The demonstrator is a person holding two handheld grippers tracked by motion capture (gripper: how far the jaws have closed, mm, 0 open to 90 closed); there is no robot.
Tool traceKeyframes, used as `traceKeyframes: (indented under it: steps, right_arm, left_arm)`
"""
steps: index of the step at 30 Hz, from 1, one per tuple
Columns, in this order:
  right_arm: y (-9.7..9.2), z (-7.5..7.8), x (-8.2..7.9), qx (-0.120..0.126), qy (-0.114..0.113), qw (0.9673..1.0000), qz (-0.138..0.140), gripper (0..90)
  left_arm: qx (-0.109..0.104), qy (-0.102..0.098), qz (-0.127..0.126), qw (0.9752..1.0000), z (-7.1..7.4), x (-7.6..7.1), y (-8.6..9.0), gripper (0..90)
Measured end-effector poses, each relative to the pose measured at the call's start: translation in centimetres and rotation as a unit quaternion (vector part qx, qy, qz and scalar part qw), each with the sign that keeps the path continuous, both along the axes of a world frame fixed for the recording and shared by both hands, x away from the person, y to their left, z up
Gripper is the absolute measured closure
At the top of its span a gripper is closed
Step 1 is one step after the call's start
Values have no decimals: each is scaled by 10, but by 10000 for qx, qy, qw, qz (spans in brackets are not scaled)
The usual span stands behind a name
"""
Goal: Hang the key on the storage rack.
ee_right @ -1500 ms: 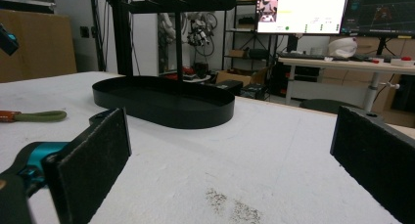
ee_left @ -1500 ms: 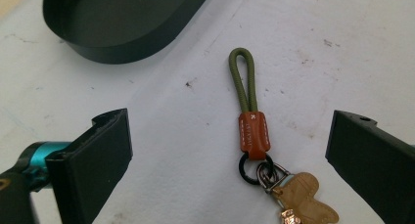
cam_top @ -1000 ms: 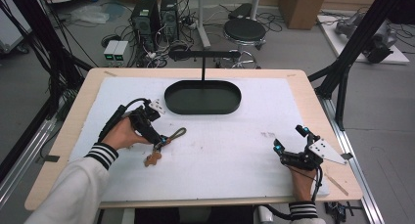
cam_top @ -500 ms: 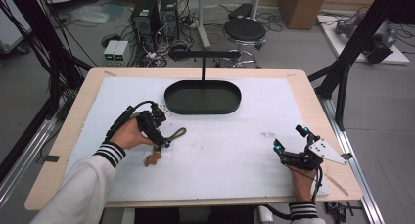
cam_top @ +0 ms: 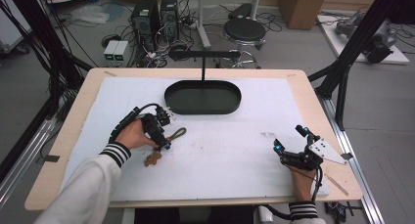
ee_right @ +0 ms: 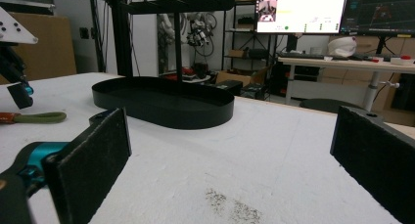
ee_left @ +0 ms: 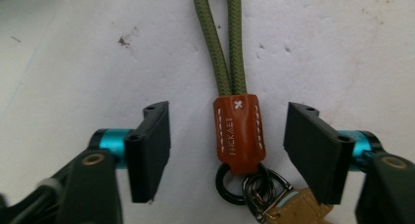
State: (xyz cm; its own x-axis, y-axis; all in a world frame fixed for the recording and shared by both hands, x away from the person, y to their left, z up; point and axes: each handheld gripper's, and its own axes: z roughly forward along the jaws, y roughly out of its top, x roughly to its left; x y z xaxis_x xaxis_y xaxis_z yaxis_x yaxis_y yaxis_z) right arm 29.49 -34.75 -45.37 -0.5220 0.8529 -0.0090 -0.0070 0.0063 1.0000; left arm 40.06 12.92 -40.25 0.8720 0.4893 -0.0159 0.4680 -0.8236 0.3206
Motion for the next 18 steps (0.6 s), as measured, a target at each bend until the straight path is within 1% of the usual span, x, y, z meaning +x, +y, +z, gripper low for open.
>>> traceKeyframes:
  steps: [7, 9, 10, 13, 16, 18]
  right_arm:
    - [0, 0, 0, -17, -20, 10000, 6, 4]
    - [0, 0, 0, -4, -16, 10000, 9, 4]
    - [0, 0, 0, -9, -17, 10000, 9, 4]
    - [0, 0, 0, -18, -17, 10000, 5, 4]
    - [0, 0, 0, -15, -17, 10000, 5, 4]
    - [0, 0, 0, -13, -16, 10000, 6, 4]
  left_arm:
    - [114, 91, 6, 9999, 0, 0, -2, 443]
    - [195, 104, 49, 9997, -1, 1, -2, 472]
    - [162, 139, 88, 9997, -1, 1, -2, 492]
    - [171, 158, 94, 9997, 0, 1, -2, 514]
    - [219, 206, 99, 9995, -2, 1, -3, 534]
    - [238, 265, 118, 9993, -2, 1, -4, 565]
